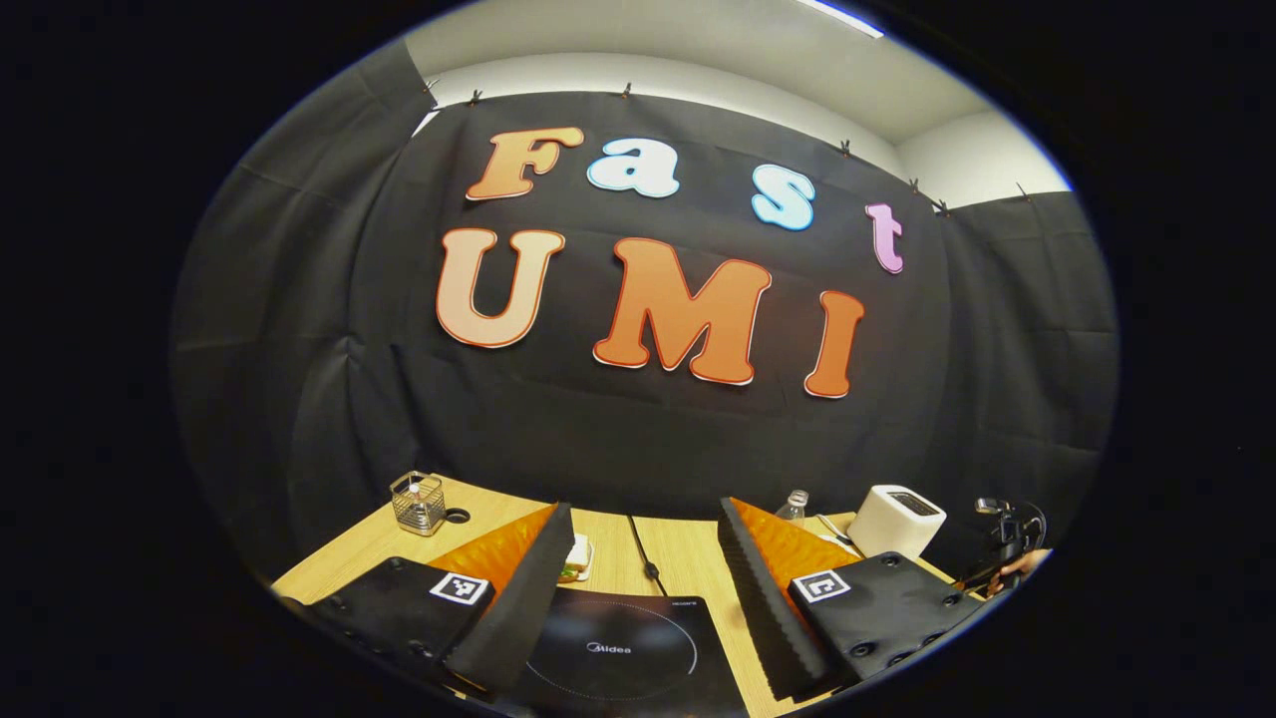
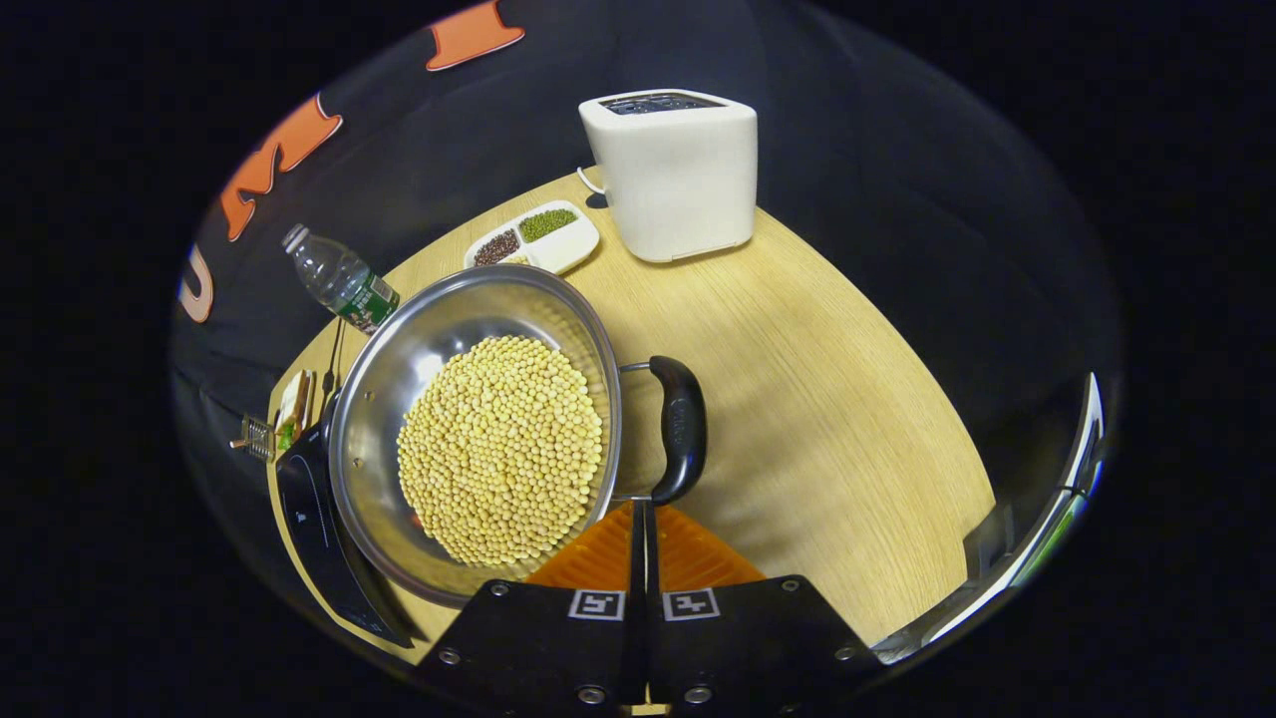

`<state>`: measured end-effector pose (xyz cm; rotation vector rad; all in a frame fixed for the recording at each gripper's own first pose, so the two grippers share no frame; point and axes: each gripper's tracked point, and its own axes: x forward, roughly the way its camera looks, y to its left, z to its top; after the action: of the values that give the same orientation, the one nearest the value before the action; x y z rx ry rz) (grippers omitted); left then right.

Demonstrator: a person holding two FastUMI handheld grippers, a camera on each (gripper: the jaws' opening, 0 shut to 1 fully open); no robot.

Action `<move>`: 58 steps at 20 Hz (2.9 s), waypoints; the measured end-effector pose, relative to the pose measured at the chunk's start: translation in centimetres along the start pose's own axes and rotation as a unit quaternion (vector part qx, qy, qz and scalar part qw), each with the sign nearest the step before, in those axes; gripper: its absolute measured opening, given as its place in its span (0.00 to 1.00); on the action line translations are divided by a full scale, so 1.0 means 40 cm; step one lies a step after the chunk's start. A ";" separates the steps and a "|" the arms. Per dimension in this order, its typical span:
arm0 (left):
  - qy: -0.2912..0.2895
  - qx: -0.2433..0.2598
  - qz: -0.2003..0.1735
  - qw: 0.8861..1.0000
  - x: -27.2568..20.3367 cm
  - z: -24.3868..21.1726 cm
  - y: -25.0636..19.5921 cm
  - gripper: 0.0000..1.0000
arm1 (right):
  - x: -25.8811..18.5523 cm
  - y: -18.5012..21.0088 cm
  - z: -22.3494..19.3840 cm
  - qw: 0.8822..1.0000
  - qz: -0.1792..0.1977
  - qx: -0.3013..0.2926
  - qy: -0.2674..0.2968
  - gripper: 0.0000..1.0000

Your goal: First push the handle of the pot to place it horizontally, then grasp the pot with both hands and set it on the induction cooktop.

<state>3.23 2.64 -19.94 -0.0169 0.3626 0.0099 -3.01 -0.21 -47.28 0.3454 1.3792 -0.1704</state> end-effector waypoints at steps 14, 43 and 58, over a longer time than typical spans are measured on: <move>0.097 0.016 -0.045 0.994 0.073 -0.187 -0.155 0.95 | 0.077 -0.028 0.117 0.999 -0.012 0.027 -0.030 0.00; 0.344 0.035 -0.090 0.934 0.305 -0.658 -0.434 0.96 | 0.012 0.069 0.250 0.990 0.052 -0.060 -0.117 0.49; 0.344 0.082 -0.041 0.934 0.391 -0.806 -0.413 0.95 | 0.135 0.036 0.292 0.976 -0.018 -0.146 -0.160 0.88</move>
<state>6.63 -14.38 -55.38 0.1347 1.0651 -0.1118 9.31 -2.36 -50.62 0.0430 1.0725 -0.0481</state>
